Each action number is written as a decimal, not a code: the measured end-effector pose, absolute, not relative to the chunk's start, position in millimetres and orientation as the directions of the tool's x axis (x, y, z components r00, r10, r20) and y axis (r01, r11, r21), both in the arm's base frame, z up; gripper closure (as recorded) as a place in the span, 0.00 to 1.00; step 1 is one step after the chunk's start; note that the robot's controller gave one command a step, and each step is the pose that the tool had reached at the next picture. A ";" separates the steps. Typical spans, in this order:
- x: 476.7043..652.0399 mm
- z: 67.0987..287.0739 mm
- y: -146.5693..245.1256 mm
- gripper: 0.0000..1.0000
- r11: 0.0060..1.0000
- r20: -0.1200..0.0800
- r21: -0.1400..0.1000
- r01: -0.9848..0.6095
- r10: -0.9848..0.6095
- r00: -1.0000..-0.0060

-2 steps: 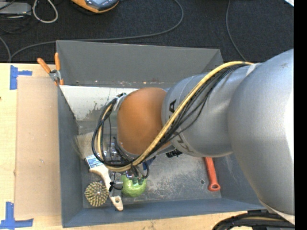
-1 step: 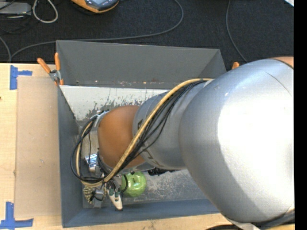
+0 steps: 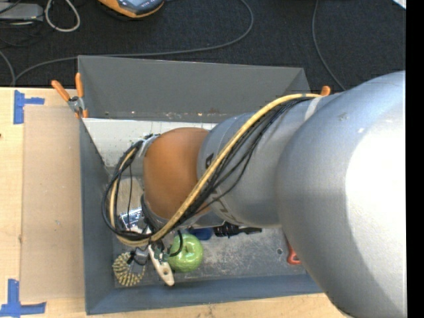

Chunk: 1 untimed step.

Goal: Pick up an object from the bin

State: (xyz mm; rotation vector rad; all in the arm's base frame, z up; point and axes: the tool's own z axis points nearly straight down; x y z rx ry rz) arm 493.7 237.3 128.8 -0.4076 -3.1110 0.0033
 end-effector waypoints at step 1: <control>482.2 98.7 232.6 0.00 0.964 0.013 -0.008 0.266 0.266 -0.964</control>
Offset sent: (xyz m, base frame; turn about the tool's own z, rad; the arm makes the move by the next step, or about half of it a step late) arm 0.0483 -0.0312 -0.0588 0.2391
